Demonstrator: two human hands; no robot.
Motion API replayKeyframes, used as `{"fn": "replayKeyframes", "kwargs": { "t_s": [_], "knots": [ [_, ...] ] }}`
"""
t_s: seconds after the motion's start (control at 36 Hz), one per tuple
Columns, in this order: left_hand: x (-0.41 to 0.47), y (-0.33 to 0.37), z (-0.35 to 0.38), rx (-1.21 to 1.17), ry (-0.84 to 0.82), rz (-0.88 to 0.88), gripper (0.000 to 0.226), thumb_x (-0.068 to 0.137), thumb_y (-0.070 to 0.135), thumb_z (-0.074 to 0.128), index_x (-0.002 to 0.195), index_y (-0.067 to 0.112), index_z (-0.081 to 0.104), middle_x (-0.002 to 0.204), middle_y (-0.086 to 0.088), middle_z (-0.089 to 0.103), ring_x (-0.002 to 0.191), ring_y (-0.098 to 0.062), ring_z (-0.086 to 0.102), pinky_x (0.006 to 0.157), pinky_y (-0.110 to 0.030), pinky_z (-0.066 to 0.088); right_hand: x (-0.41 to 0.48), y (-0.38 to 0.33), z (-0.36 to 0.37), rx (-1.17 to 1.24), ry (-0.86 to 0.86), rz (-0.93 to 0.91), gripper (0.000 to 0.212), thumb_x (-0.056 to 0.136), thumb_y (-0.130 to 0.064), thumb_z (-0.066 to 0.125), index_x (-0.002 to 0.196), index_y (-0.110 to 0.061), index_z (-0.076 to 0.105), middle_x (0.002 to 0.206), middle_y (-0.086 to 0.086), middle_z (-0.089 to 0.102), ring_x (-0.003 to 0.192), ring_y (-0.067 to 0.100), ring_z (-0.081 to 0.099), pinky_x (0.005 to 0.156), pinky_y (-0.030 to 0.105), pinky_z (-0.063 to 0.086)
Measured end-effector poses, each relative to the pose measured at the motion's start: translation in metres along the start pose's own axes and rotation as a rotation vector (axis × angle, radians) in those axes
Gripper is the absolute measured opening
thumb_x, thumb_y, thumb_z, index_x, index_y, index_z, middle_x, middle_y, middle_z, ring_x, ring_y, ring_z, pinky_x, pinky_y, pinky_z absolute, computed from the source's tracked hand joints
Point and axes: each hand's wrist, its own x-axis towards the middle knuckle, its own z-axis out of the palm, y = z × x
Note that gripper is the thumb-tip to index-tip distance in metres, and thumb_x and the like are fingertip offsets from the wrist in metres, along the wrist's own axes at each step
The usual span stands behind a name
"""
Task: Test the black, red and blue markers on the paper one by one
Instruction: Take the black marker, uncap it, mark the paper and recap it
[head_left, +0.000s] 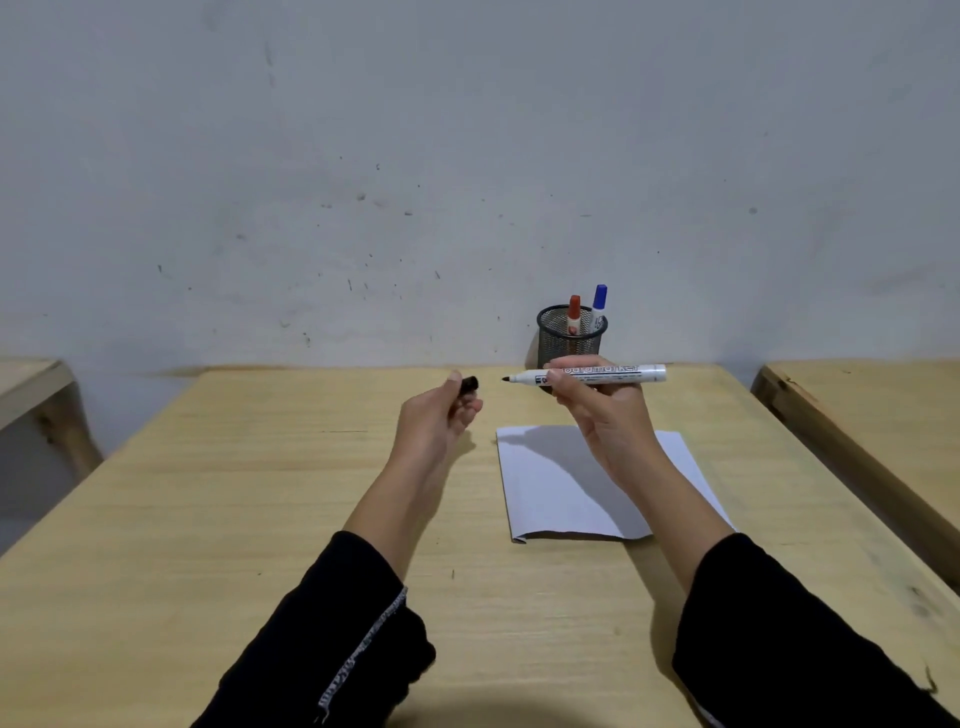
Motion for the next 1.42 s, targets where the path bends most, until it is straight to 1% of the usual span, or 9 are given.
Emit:
{"fn": "replayKeyframes", "kwargs": {
  "t_s": [0.11, 0.19, 0.42, 0.78, 0.89, 1.03, 1.11, 1.28, 1.42],
  "knots": [
    [0.005, -0.004, -0.017, 0.405, 0.054, 0.132, 0.024, 0.091, 0.014, 0.058, 0.07, 0.004, 0.062, 0.07, -0.008, 0.06, 0.063, -0.015, 0.056, 0.048, -0.009, 0.047, -0.002, -0.001, -0.013, 0.094, 0.04, 0.033, 0.012, 0.08, 0.001, 0.066, 0.078, -0.012, 0.068, 0.063, -0.007, 0.066, 0.062, 0.005, 0.06, 0.06, 0.013, 0.049],
    [0.008, -0.01, -0.024, 0.743, 0.101, 0.279, 0.015, 0.086, 0.006, 0.055, 0.073, 0.002, 0.062, 0.074, -0.006, 0.062, 0.057, -0.01, 0.051, 0.039, -0.006, 0.035, -0.004, 0.003, -0.018, 0.122, 0.098, 0.061, 0.012, 0.081, 0.0, 0.066, 0.078, -0.012, 0.066, 0.062, -0.009, 0.067, 0.059, 0.003, 0.06, 0.059, 0.011, 0.049],
    [0.016, -0.019, -0.028, 1.255, -0.042, 0.365, 0.018, 0.088, 0.011, 0.051, 0.088, -0.002, 0.063, 0.096, -0.014, 0.061, 0.087, -0.028, 0.059, 0.075, -0.038, 0.048, -0.006, 0.004, -0.027, 0.104, 0.154, 0.082, 0.012, 0.081, -0.002, 0.067, 0.075, -0.013, 0.068, 0.061, -0.007, 0.067, 0.055, 0.004, 0.059, 0.058, 0.012, 0.05],
    [0.022, -0.029, -0.036, 1.318, -0.054, 0.407, 0.019, 0.089, 0.019, 0.058, 0.1, 0.003, 0.061, 0.1, -0.011, 0.057, 0.09, -0.023, 0.053, 0.073, -0.024, 0.035, -0.01, 0.001, -0.029, 0.076, 0.149, 0.083, 0.014, 0.081, -0.003, 0.068, 0.073, -0.014, 0.068, 0.06, -0.008, 0.066, 0.057, 0.004, 0.059, 0.059, 0.011, 0.051],
    [0.022, -0.03, -0.035, 1.294, -0.05, 0.38, 0.042, 0.088, 0.027, 0.06, 0.121, 0.0, 0.055, 0.11, -0.012, 0.055, 0.098, -0.022, 0.051, 0.079, -0.025, 0.036, -0.011, 0.001, -0.028, 0.071, 0.147, 0.089, 0.013, 0.081, -0.003, 0.068, 0.073, -0.014, 0.069, 0.06, -0.008, 0.067, 0.057, 0.003, 0.06, 0.059, 0.012, 0.051],
    [0.002, -0.027, -0.03, 1.167, 0.053, 0.662, 0.045, 0.091, 0.022, 0.057, 0.131, 0.005, 0.047, 0.121, -0.007, 0.049, 0.102, -0.015, 0.047, 0.085, -0.025, 0.039, -0.011, -0.001, -0.029, 0.082, 0.152, 0.083, 0.015, 0.081, -0.002, 0.068, 0.072, -0.014, 0.068, 0.059, -0.008, 0.066, 0.055, 0.004, 0.059, 0.058, 0.012, 0.05],
    [-0.014, -0.028, -0.026, 1.207, -0.1, 0.806, 0.038, 0.092, 0.024, 0.053, 0.127, 0.011, 0.053, 0.121, -0.001, 0.054, 0.107, -0.015, 0.051, 0.09, -0.024, 0.042, -0.009, -0.001, -0.029, 0.089, 0.159, 0.085, 0.013, 0.081, -0.002, 0.068, 0.073, -0.013, 0.067, 0.059, -0.007, 0.066, 0.055, 0.004, 0.059, 0.057, 0.012, 0.05],
    [-0.022, -0.044, -0.023, 1.304, -0.456, 0.641, 0.048, 0.093, 0.042, 0.047, 0.137, 0.021, 0.047, 0.146, 0.006, 0.041, 0.133, -0.008, 0.037, 0.106, -0.028, 0.034, -0.005, 0.003, -0.021, 0.114, 0.172, 0.096, 0.011, 0.081, -0.004, 0.068, 0.073, -0.011, 0.067, 0.057, -0.005, 0.065, 0.054, 0.006, 0.058, 0.055, 0.013, 0.05],
    [-0.017, -0.051, -0.032, 1.347, -0.503, 0.499, 0.049, 0.093, 0.046, 0.047, 0.134, 0.02, 0.051, 0.147, 0.006, 0.041, 0.133, -0.006, 0.037, 0.1, -0.019, 0.029, 0.005, 0.011, -0.007, 0.182, 0.191, 0.146, 0.01, 0.088, -0.014, 0.062, 0.081, -0.008, 0.06, 0.056, 0.0, 0.065, 0.049, 0.008, 0.061, 0.051, 0.014, 0.052]
  ]
}}
